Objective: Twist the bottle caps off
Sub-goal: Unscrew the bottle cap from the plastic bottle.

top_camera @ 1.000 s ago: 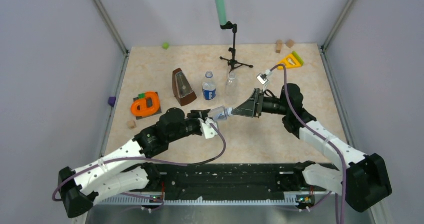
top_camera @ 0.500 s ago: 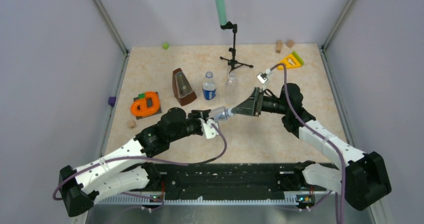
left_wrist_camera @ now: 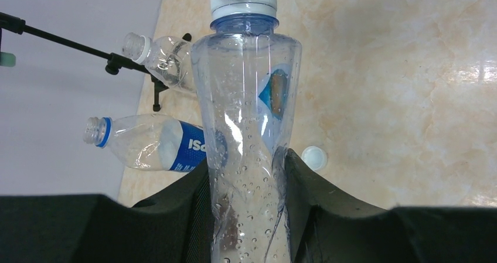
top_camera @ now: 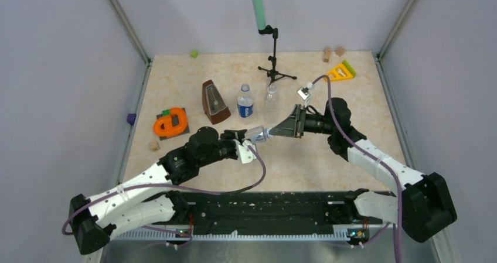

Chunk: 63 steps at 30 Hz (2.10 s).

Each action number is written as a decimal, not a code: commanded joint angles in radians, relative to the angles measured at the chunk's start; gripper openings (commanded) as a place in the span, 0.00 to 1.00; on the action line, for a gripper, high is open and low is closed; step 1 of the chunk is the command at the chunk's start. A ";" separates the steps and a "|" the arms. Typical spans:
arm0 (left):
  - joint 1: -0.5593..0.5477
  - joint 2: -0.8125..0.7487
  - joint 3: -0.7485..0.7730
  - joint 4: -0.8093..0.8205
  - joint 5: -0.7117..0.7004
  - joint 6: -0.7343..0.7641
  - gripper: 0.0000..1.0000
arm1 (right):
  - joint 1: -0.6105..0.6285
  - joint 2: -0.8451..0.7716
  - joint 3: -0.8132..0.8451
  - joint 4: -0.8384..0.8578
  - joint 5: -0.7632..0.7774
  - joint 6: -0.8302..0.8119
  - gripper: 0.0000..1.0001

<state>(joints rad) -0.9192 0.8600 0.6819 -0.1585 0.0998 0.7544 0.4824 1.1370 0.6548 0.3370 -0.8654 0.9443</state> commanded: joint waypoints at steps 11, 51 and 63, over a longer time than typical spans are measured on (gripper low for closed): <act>-0.006 0.012 0.028 0.000 0.072 -0.094 0.00 | 0.087 -0.051 0.085 -0.158 0.051 -0.301 0.00; 0.033 -0.027 0.094 -0.077 0.290 -0.171 0.00 | 0.124 -0.185 -0.079 -0.010 0.162 -0.415 0.38; 0.027 -0.033 0.045 -0.097 0.152 -0.105 0.00 | 0.124 -0.132 -0.055 0.073 0.190 -0.224 0.53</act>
<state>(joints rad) -0.8799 0.8314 0.7387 -0.3008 0.2848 0.6132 0.5999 0.9836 0.5827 0.3447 -0.7254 0.6533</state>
